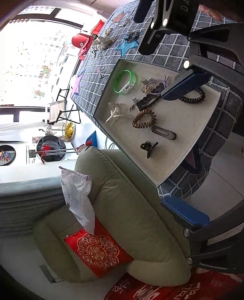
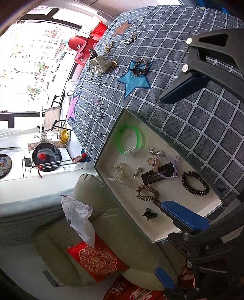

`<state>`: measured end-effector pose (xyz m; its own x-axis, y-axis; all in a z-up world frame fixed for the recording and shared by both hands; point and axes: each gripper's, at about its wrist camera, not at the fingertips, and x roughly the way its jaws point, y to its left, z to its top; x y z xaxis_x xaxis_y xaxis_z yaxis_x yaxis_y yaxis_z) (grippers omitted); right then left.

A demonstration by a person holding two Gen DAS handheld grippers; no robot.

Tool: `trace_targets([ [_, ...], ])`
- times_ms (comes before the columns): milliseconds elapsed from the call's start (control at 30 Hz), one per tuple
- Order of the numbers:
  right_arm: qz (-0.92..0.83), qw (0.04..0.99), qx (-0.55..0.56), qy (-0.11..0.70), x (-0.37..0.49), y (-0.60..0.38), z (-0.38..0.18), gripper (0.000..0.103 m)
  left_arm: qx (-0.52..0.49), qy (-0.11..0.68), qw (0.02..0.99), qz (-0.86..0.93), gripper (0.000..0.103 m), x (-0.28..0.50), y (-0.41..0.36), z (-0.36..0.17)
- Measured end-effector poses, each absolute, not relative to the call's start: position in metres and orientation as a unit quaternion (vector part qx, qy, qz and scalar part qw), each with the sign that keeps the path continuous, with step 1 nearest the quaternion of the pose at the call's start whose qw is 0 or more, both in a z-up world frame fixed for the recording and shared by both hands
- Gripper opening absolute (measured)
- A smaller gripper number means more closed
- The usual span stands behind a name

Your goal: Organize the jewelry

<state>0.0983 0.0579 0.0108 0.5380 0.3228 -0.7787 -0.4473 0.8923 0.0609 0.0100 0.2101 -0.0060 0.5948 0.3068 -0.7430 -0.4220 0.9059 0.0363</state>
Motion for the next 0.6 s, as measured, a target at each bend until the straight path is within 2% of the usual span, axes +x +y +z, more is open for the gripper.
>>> trace_targets([
  [600, 0.216, 0.877, -0.073, 0.422, 0.0963, 0.0541, 0.0145, 0.103, -0.079, 0.401, 0.889, 0.208, 0.103, 0.0075, 0.2096, -0.0023],
])
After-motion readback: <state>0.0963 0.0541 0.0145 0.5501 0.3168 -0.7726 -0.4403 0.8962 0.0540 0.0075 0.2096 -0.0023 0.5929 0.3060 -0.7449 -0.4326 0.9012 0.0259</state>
